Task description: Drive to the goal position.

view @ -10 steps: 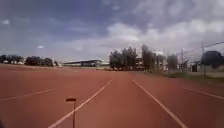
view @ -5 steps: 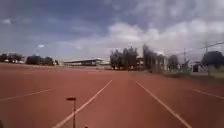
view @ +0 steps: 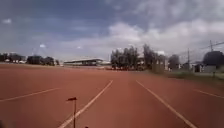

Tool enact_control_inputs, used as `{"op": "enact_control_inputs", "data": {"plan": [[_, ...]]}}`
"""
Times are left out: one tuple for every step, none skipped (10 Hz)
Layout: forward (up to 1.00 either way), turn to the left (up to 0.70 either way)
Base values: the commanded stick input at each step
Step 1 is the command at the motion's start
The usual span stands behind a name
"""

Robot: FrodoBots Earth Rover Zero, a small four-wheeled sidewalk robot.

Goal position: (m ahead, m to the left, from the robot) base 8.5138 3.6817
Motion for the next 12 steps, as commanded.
{"op": "enact_control_inputs", "data": {"plan": [[0.70, 0.00], [0.70, 0.00], [0.70, 0.00], [0.70, 0.00], [0.70, 0.00], [0.70, 0.00], [0.70, 0.00], [0.70, 0.00], [0.70, 0.00], [0.70, 0.00], [0.70, 0.00], [0.70, 0.00]]}}
